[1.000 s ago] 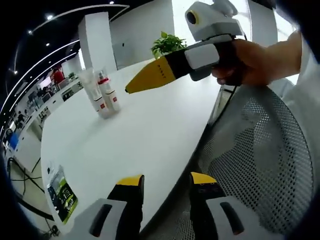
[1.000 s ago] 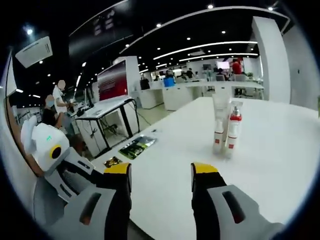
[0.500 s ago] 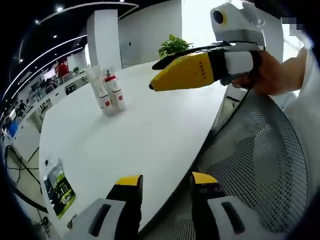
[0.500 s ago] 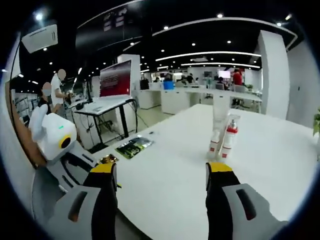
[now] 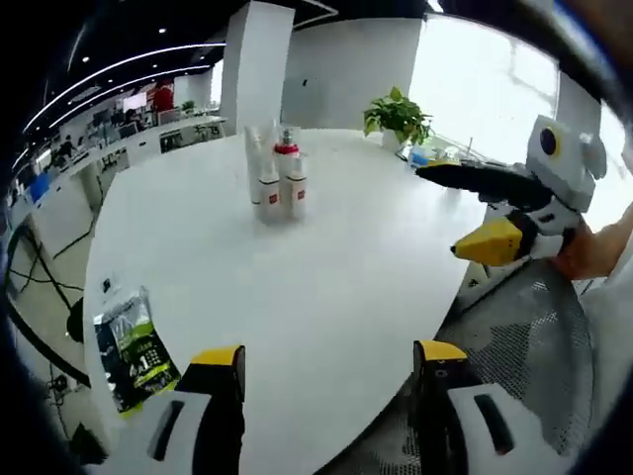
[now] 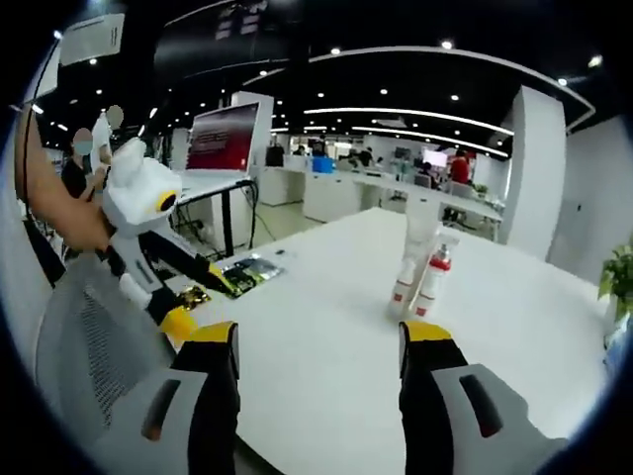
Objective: Arrange the skincare products in the storage area until every visible bottle or jar stands upright without overlapping.
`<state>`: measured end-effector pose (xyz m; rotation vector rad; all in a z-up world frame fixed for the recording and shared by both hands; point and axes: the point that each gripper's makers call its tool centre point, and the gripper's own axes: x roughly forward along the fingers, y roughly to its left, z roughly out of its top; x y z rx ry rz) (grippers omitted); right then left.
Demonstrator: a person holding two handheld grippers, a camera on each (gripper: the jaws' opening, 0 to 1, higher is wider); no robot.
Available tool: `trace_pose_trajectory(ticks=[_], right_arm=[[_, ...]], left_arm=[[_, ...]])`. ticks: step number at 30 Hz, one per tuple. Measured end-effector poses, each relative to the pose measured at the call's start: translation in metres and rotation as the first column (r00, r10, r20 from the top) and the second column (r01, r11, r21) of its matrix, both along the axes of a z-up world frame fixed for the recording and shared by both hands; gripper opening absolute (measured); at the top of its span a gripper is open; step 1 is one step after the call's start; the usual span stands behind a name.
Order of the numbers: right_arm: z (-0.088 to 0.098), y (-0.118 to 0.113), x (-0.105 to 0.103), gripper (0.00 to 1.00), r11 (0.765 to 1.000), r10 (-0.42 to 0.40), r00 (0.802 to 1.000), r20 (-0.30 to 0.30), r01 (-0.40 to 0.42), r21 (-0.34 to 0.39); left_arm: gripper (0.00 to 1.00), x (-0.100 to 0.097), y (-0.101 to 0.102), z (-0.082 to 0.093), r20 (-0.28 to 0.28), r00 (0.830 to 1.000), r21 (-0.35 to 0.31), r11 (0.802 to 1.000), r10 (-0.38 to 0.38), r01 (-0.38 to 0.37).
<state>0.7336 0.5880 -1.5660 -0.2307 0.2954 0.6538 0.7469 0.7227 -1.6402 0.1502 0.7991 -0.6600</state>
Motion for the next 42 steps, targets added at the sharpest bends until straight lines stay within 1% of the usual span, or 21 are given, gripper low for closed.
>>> trace_pose_trajectory(ticks=[1, 3, 5, 7, 8, 9, 12, 15, 18, 19, 20, 21, 23, 25, 28, 31, 35, 37, 39, 41, 42], right_arm=[[-0.001, 0.002, 0.0, 0.62, 1.0, 0.009, 1.0, 0.004, -0.009, -0.013], [-0.002, 0.004, -0.001, 0.62, 0.999, 0.021, 1.0, 0.004, -0.021, -0.025], [-0.003, 0.005, -0.002, 0.62, 0.999, 0.028, 1.0, -0.002, -0.028, -0.028], [-0.005, 0.005, -0.002, 0.61, 0.999, 0.032, 0.999, -0.006, -0.033, -0.036], [-0.006, 0.006, -0.002, 0.61, 0.999, 0.034, 0.999, -0.008, -0.034, -0.039], [-0.006, 0.006, -0.002, 0.61, 0.999, 0.034, 0.999, -0.008, -0.034, -0.041], [-0.007, 0.006, -0.003, 0.59, 0.997, 0.039, 0.999, -0.002, -0.039, -0.064], [-0.007, 0.009, -0.005, 0.59, 0.996, 0.053, 0.999, 0.01, -0.052, -0.074], [-0.011, 0.01, -0.005, 0.58, 0.993, 0.061, 0.998, 0.009, -0.06, -0.107], [-0.011, 0.01, -0.005, 0.58, 0.992, 0.061, 0.998, 0.01, -0.06, -0.111], [-0.011, 0.009, -0.005, 0.57, 0.991, 0.059, 0.998, 0.014, -0.057, -0.122], [-0.009, 0.008, -0.005, 0.56, 0.99, 0.062, 0.998, 0.028, -0.058, -0.127], [-0.01, 0.007, -0.005, 0.56, 0.991, 0.055, 0.998, 0.019, -0.053, -0.125], [-0.013, 0.005, -0.004, 0.56, 0.989, 0.049, 0.999, 0.015, -0.047, -0.139], [-0.013, 0.004, -0.003, 0.55, 0.988, 0.043, 0.999, 0.017, -0.04, -0.146], [-0.013, 0.001, -0.001, 0.54, 0.99, 0.029, 1.0, 0.011, -0.027, -0.141], [-0.016, -0.003, 0.001, 0.52, 0.987, 0.013, 1.0, 0.005, -0.012, -0.157], [-0.017, -0.004, 0.0, 0.51, 0.983, 0.018, 1.0, 0.009, -0.016, -0.181], [-0.017, -0.003, 0.0, 0.51, 0.984, 0.021, 1.0, 0.01, -0.019, -0.177], [-0.018, -0.002, -0.001, 0.51, 0.983, 0.025, 1.0, 0.008, -0.023, -0.183], [-0.018, -0.002, -0.001, 0.51, 0.983, 0.025, 1.0, 0.005, -0.024, -0.181]], left_arm=[[0.83, 0.009, 0.008, -0.002, 0.0, 1.0, 0.033, 0.999, -0.008, 0.008], [0.89, 0.024, 0.016, -0.001, -0.013, 1.0, 0.012, 1.0, 0.014, -0.014], [0.91, 0.035, 0.026, 0.001, -0.044, 0.996, -0.01, 0.997, 0.072, -0.073], [0.97, 0.047, 0.036, -0.001, -0.059, 0.993, -0.009, 0.995, 0.101, -0.102], [0.99, 0.056, 0.043, -0.001, -0.047, 0.992, -0.002, 0.993, 0.115, -0.115], [0.99, 0.062, 0.047, -0.002, -0.043, 0.992, 0.0, 0.993, 0.116, -0.117], [1.0, 0.076, 0.064, -0.01, -0.104, 0.983, 0.025, 0.989, 0.15, -0.148], [1.0, 0.094, 0.081, -0.014, -0.103, 0.978, 0.046, 0.983, 0.184, -0.18], [1.0, 0.105, 0.102, -0.02, -0.136, 0.957, 0.088, 0.966, 0.255, -0.244], [1.0, 0.111, 0.109, -0.021, -0.122, 0.954, 0.107, 0.959, 0.275, -0.263], [1.0, 0.114, 0.113, -0.022, -0.119, 0.95, 0.11, 0.955, 0.288, -0.276], [1.0, 0.119, 0.118, -0.025, -0.134, 0.94, 0.103, 0.948, 0.314, -0.302], [1.0, 0.121, 0.121, -0.029, -0.175, 0.919, 0.089, 0.935, 0.353, -0.343], [1.0, 0.127, 0.127, -0.035, -0.185, 0.909, 0.101, 0.927, 0.374, -0.361], [1.0, 0.132, 0.134, -0.044, -0.193, 0.894, 0.141, 0.913, 0.404, -0.382], [1.0, 0.137, 0.136, -0.05, -0.203, 0.875, 0.159, 0.896, 0.44, -0.414], [1.0, 0.131, 0.138, -0.069, -0.244, 0.851, 0.22, 0.881, 0.465, -0.419], [1.0, 0.131, 0.137, -0.074, -0.234, 0.856, 0.235, 0.881, 0.461, -0.41], [1.0, 0.131, 0.142, -0.077, -0.216, 0.855, 0.266, 0.871, 0.471, -0.413], [1.0, 0.125, 0.144, -0.085, -0.24, 0.842, 0.293, 0.863, 0.483, -0.412], [1.0, 0.124, 0.144, -0.087, -0.243, 0.842, 0.289, 0.865, 0.482, -0.411]])
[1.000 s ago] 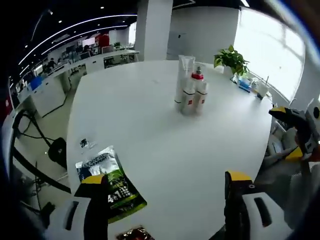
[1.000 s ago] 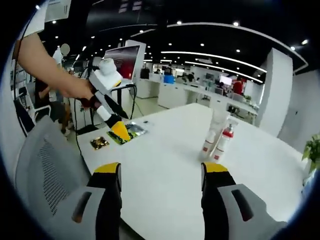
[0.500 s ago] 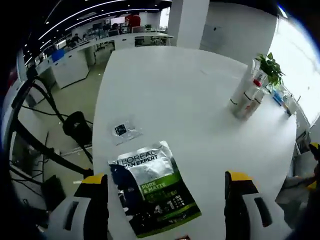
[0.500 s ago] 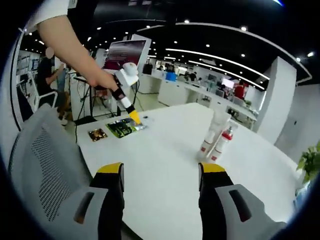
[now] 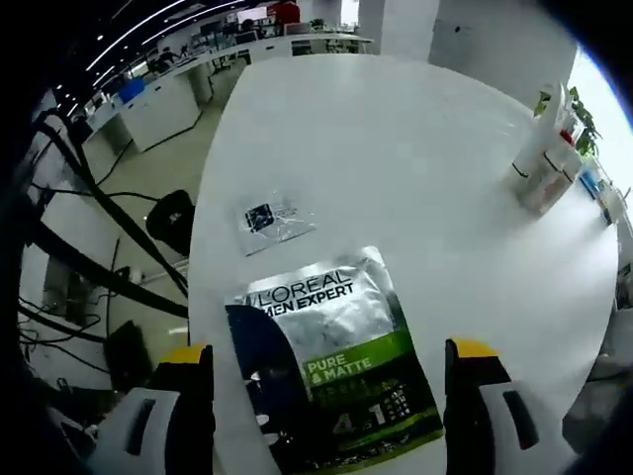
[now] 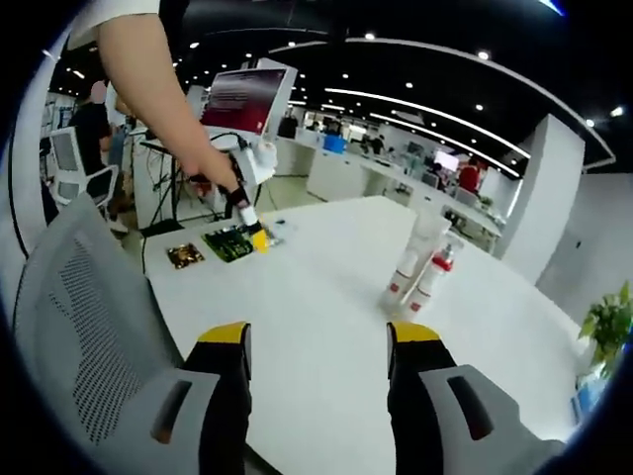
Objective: Arrange the skincare products in the storage area until every visible bottle or jar stands upright without overlapping.
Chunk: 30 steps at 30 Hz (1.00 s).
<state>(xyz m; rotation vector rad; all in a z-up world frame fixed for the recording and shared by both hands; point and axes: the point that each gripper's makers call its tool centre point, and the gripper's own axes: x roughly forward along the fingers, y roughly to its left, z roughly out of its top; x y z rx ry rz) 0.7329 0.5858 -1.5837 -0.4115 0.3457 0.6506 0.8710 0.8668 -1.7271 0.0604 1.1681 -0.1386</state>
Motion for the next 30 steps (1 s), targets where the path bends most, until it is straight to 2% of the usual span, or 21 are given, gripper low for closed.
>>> trace_pose_trajectory(ticks=[3, 4, 5, 9, 13, 14, 18, 22, 24, 26, 30], right_arm=[[-0.0009, 0.0, 0.0001, 0.51, 1.0, 0.001, 1.0, -0.005, -0.001, 0.001], [-0.0012, 0.0002, -0.0001, 0.5, 1.0, 0.002, 1.0, -0.007, -0.002, 0.001], [-0.0017, 0.0007, -0.0006, 0.5, 1.0, 0.006, 1.0, -0.007, -0.006, -0.004], [-0.0031, 0.0019, -0.0019, 0.49, 1.0, 0.016, 1.0, -0.009, -0.017, -0.018], [-0.0051, 0.0014, -0.0022, 0.47, 0.999, 0.024, 1.0, -0.005, -0.024, -0.039], [-0.0052, 0.0013, -0.0024, 0.47, 0.999, 0.025, 1.0, -0.003, -0.025, -0.041], [-0.0051, 0.0013, -0.003, 0.47, 0.999, 0.027, 1.0, -0.002, -0.027, -0.045], [-0.0052, 0.0021, -0.0035, 0.46, 0.998, 0.034, 0.999, 0.002, -0.034, -0.051], [-0.0055, 0.0018, -0.0037, 0.46, 0.998, 0.033, 0.999, 0.004, -0.033, -0.056], [-0.0062, 0.0014, -0.0037, 0.45, 0.998, 0.032, 0.999, 0.002, -0.032, -0.058], [-0.0075, 0.0012, -0.0038, 0.45, 0.997, 0.033, 0.999, -0.003, -0.033, -0.063]], left_arm=[[1.0, -0.0086, 0.0029, -0.0076, -0.031, 1.0, 0.018, 1.0, -0.001, 0.001], [1.0, -0.0085, 0.0036, -0.0073, -0.024, 1.0, 0.008, 1.0, -0.001, 0.001], [1.0, -0.007, 0.0052, -0.0054, -0.006, 1.0, -0.004, 1.0, 0.031, -0.031], [1.0, -0.0066, 0.0043, -0.0049, -0.001, 1.0, -0.006, 1.0, 0.02, -0.02], [0.99, -0.0071, 0.0055, -0.0045, 0.044, 0.999, -0.014, 1.0, 0.012, -0.011], [0.97, -0.0074, 0.0054, -0.0039, 0.055, 0.999, -0.016, 1.0, 0.002, -0.002], [0.81, -0.0076, 0.0054, -0.0012, 0.065, 0.998, -0.022, 1.0, -0.014, 0.016], [0.74, -0.0089, 0.0064, -0.0006, 0.066, 0.998, -0.021, 0.999, -0.024, 0.025], [0.67, -0.009, 0.0088, 0.0012, 0.071, 0.997, -0.021, 1.0, -0.022, 0.023], [0.66, -0.0086, 0.0076, 0.0, 0.08, 0.996, -0.024, 0.999, -0.026, 0.028], [0.55, -0.0082, 0.003, 0.0009, 0.087, 0.995, -0.025, 0.998, -0.055, 0.058]])
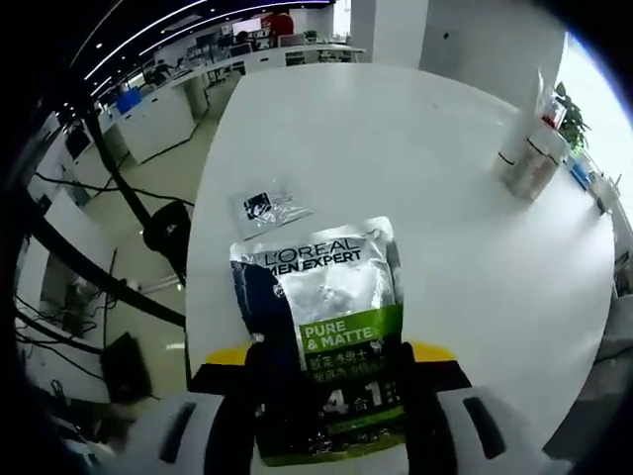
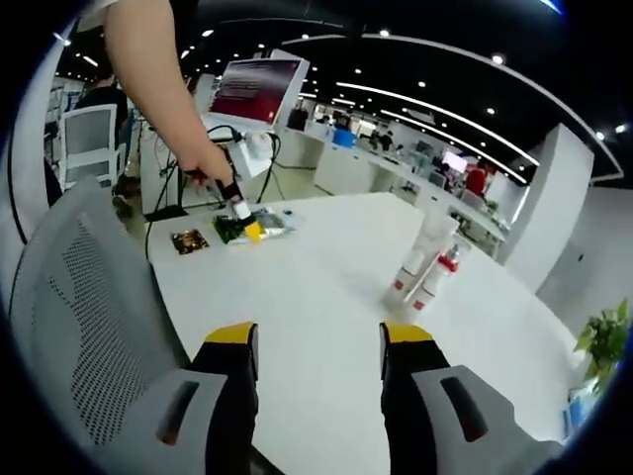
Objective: Arrange the skincare products in the storage area until every visible bottle or jar stands upright without overlapping.
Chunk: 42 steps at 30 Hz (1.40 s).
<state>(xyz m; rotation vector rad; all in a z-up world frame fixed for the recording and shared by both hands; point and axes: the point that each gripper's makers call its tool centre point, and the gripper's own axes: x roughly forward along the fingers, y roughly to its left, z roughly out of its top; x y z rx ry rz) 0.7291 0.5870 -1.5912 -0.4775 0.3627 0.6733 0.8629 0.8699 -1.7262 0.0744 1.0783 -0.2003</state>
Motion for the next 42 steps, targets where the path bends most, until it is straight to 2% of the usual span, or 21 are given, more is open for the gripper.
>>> trace_pose_trajectory(ticks=[2, 3, 4, 5, 11, 13, 14, 18, 19, 20, 21, 26, 29, 30, 32, 33, 35, 36, 38, 41, 42], right_arm=[[-0.001, 0.001, -0.001, 0.44, 1.0, 0.004, 1.0, -0.005, -0.004, -0.003], [-0.001, 0.001, -0.001, 0.44, 1.0, 0.007, 1.0, -0.004, -0.007, -0.006], [-0.002, 0.001, -0.001, 0.44, 1.0, 0.01, 1.0, -0.004, -0.01, -0.009], [-0.002, 0.001, -0.001, 0.43, 1.0, 0.011, 1.0, -0.005, -0.012, -0.012], [-0.003, 0.002, -0.002, 0.43, 1.0, 0.015, 1.0, -0.012, -0.015, -0.007], [-0.004, 0.004, -0.003, 0.42, 1.0, 0.02, 0.999, -0.025, -0.02, 0.0], [-0.005, 0.005, -0.004, 0.42, 1.0, 0.027, 0.999, -0.031, -0.027, 0.001], [-0.005, 0.009, -0.006, 0.42, 0.999, 0.044, 0.998, -0.037, -0.043, 0.01], [-0.006, 0.01, -0.007, 0.42, 0.999, 0.047, 0.998, -0.041, -0.047, 0.013], [-0.005, 0.011, -0.007, 0.42, 0.999, 0.048, 0.998, -0.044, -0.047, 0.018], [0.0, 0.015, -0.006, 0.43, 0.996, 0.044, 0.998, -0.045, -0.04, 0.076], [0.009, 0.019, -0.007, 0.45, 0.986, 0.051, 0.997, -0.055, -0.042, 0.163], [0.01, 0.025, -0.012, 0.36, 0.97, 0.065, 0.992, -0.109, -0.037, 0.24], [0.01, 0.026, -0.013, 0.33, 0.967, 0.069, 0.99, -0.125, -0.036, 0.254], [0.012, 0.026, -0.013, 0.31, 0.964, 0.071, 0.99, -0.123, -0.037, 0.262], [0.013, 0.027, -0.013, 0.32, 0.961, 0.073, 0.99, -0.122, -0.037, 0.275], [0.016, 0.028, -0.013, 0.33, 0.954, 0.073, 0.989, -0.125, -0.032, 0.3], [0.018, 0.029, -0.013, 0.32, 0.946, 0.073, 0.989, -0.131, -0.027, 0.324], [0.031, 0.034, -0.014, 0.33, 0.901, 0.086, 0.986, -0.145, -0.015, 0.434], [0.037, 0.034, -0.013, 0.38, 0.872, 0.079, 0.983, -0.165, 0.012, 0.49], [0.037, 0.033, -0.013, 0.4, 0.87, 0.084, 0.982, -0.168, 0.01, 0.492]], left_arm=[[0.45, 0.0, -0.003, 0.002, 0.003, 1.0, -0.006, 1.0, -0.019, 0.019], [0.3, 0.0, -0.004, 0.002, 0.002, 1.0, -0.006, 1.0, -0.026, 0.026], [0.24, -0.003, -0.006, 0.002, -0.01, 1.0, -0.028, 1.0, -0.001, 0.001], [0.23, -0.001, -0.007, 0.002, 0.005, 1.0, -0.037, 0.999, -0.003, 0.004], [0.2, -0.004, -0.01, 0.001, 0.01, 0.999, -0.063, 0.997, -0.047, 0.047], [0.18, -0.006, -0.012, 0.004, 0.025, 0.999, -0.085, 0.996, -0.028, 0.03], [0.17, -0.005, -0.016, 0.008, 0.054, 0.998, -0.103, 0.994, -0.028, 0.034], [0.13, -0.006, -0.035, 0.021, 0.094, 0.995, -0.191, 0.981, -0.03, 0.048], [0.12, -0.007, -0.044, 0.027, 0.109, 0.993, -0.225, 0.972, -0.042, 0.065], [0.1, -0.008, -0.048, 0.031, 0.123, 0.991, -0.229, 0.97, -0.06, 0.087], [0.1, -0.012, -0.056, 0.036, 0.13, 0.988, -0.239, 0.965, -0.08, 0.11], [0.07, -0.034, -0.092, 0.051, 0.168, 0.973, -0.301, 0.932, -0.156, 0.201], [0.07, -0.055, -0.118, 0.061, 0.179, 0.97, -0.382, 0.897, -0.163, 0.221], [0.07, -0.06, -0.124, 0.063, 0.192, 0.967, -0.39, 0.891, -0.169, 0.233], [0.07, -0.074, -0.138, 0.068, 0.205, 0.958, -0.41, 0.872, -0.198, 0.268], [0.07, -0.078, -0.142, 0.071, 0.213, 0.957, -0.421, 0.865, -0.198, 0.273], [0.07, -0.086, -0.155, 0.082, 0.234, 0.959, -0.485, 0.835, -0.163, 0.26], [0.08, -0.088, -0.16, 0.086, 0.24, 0.962, -0.535, 0.808, -0.132, 0.245], [0.08, -0.096, -0.169, 0.093, 0.258, 0.96, -0.571, 0.785, -0.109, 0.242], [0.08, -0.107, -0.176, 0.092, 0.249, 0.962, -0.585, 0.774, -0.112, 0.242], [0.08, -0.114, -0.183, 0.094, 0.247, 0.962, -0.601, 0.762, -0.112, 0.243]])
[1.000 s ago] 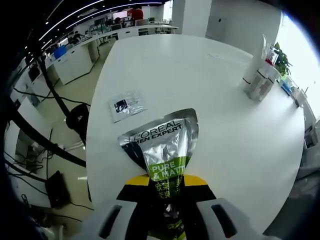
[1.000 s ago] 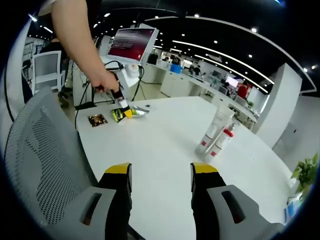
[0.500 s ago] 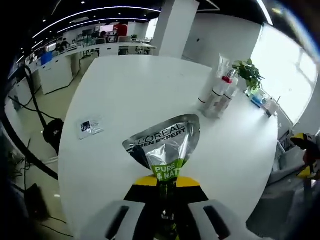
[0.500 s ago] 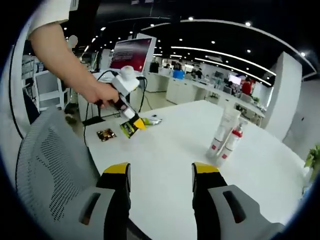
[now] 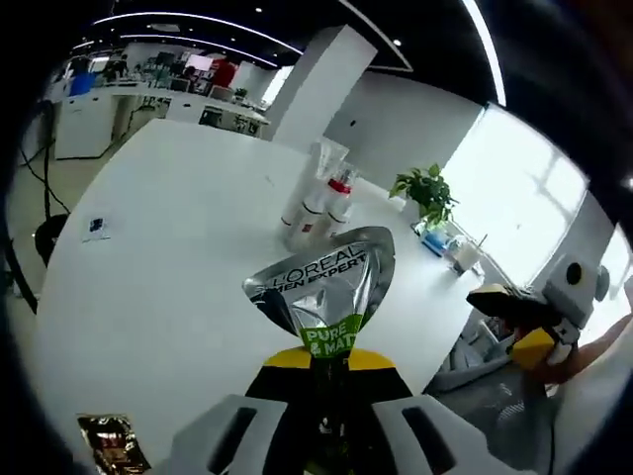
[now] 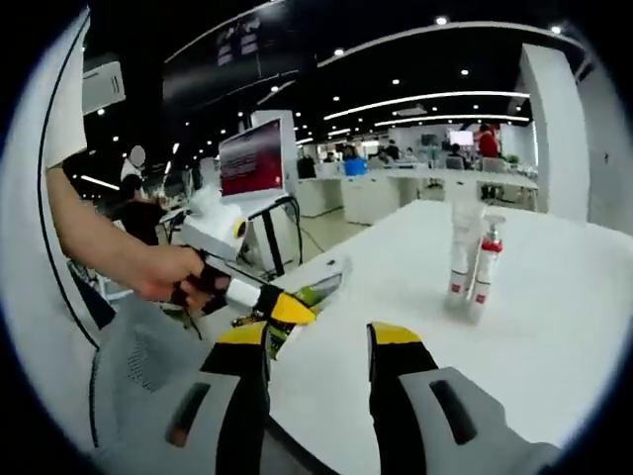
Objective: Arrange the skincare products in the storage area until every visible bottle or jar stands upright without overlapping.
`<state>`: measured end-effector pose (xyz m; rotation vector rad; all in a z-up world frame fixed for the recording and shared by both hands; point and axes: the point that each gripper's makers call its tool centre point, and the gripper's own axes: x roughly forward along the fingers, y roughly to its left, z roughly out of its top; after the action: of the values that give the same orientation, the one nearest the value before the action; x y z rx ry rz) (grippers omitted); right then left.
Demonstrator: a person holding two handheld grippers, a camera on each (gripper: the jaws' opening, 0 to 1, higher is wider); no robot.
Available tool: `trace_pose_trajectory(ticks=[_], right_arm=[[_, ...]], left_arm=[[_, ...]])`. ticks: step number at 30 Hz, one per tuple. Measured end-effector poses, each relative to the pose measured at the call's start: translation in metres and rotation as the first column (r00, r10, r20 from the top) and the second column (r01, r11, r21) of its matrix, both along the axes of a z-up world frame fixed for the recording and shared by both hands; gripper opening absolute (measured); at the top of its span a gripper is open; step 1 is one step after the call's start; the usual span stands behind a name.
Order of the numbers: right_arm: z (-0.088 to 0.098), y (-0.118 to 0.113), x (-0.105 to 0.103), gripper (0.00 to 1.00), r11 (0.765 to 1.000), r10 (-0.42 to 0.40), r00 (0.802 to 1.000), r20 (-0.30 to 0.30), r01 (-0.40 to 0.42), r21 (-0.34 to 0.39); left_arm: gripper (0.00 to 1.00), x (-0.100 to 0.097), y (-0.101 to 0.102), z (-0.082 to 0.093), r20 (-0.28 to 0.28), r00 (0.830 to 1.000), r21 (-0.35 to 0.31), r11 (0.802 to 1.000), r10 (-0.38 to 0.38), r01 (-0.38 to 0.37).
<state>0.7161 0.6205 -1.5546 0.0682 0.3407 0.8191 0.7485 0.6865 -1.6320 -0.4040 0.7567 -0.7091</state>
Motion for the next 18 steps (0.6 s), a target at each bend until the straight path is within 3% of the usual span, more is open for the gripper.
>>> trace_pose_trajectory(ticks=[3, 7, 8, 18], right_arm=[[0.002, -0.001, 0.001, 0.41, 0.999, -0.01, 1.0, -0.022, 0.01, 0.033], [-0.002, 0.0, 0.001, 0.4, 0.997, -0.011, 0.996, -0.084, 0.017, 0.07], [-0.003, 0.002, -0.002, 0.39, 0.995, 0.0, 0.992, -0.125, 0.012, 0.095], [0.001, -0.002, 0.0, 0.35, 0.989, -0.01, 0.989, -0.147, 0.031, 0.143]], left_arm=[[0.08, -0.015, -0.017, 0.007, 0.003, 0.999, -0.043, 0.998, -0.036, 0.037], [0.08, -0.033, -0.041, 0.021, 0.075, 0.99, -0.076, 0.99, -0.116, 0.122], [0.08, -0.036, -0.045, 0.024, 0.094, 0.988, -0.072, 0.989, -0.121, 0.128], [0.08, -0.056, -0.07, 0.032, 0.14, 0.974, -0.084, 0.978, -0.177, 0.19]])
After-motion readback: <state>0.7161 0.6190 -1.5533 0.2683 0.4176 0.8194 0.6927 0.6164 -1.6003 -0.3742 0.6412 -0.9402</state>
